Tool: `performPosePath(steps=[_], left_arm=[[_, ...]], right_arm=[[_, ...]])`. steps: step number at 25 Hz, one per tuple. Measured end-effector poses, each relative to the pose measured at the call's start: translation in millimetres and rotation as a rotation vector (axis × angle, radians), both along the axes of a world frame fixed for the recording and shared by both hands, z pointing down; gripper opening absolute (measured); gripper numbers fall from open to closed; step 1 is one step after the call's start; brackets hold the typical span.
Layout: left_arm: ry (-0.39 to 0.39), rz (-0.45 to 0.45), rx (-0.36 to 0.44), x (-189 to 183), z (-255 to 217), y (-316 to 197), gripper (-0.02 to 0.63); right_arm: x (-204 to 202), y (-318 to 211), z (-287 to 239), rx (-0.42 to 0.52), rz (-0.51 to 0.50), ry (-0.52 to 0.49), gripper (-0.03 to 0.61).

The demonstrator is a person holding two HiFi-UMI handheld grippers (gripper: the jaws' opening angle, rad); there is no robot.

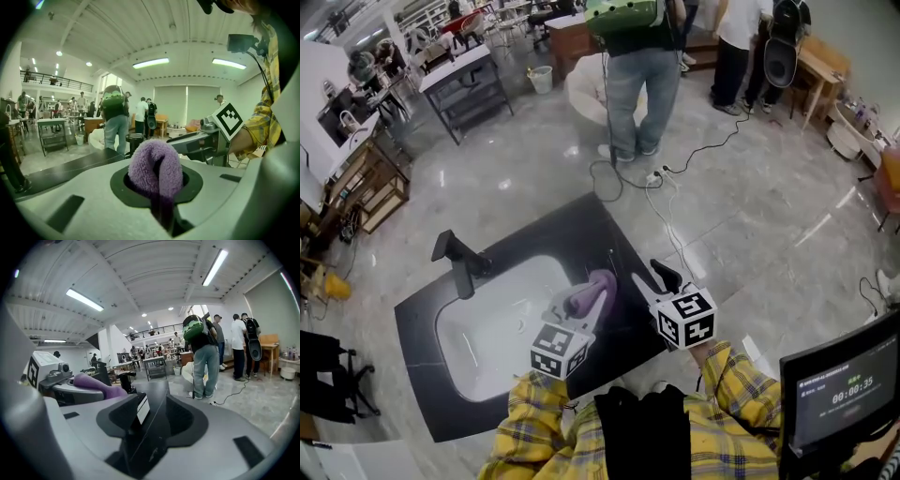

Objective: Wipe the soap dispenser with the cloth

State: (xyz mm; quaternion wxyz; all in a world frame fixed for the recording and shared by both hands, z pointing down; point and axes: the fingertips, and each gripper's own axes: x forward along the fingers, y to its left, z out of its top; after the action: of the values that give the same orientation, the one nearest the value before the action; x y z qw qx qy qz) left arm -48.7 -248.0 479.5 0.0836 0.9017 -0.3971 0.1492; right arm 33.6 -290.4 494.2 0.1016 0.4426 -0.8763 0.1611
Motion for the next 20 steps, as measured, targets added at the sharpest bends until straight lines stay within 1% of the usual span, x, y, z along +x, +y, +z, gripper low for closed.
performPosePath(steps=[10,14,17,20], left_arm=[[-0.042,0.078,-0.064,14,21,0,0.043],[-0.088,0.117,-0.091,22,32,3,0.043],[-0.099,0.129,-0.112,26,38,2,0.043],[-0.097,0.128,-0.153,28,41,0,0.043]], right_arm=[[11,5,4,-0.024,0.026,-0.012,0.169],[15,9,5,-0.03,0.033,-0.012,0.167],[18,11,6,-0.031,0.034,-0.012,0.166],[21,14,5,-0.028,0.027,-0.016,0.162]])
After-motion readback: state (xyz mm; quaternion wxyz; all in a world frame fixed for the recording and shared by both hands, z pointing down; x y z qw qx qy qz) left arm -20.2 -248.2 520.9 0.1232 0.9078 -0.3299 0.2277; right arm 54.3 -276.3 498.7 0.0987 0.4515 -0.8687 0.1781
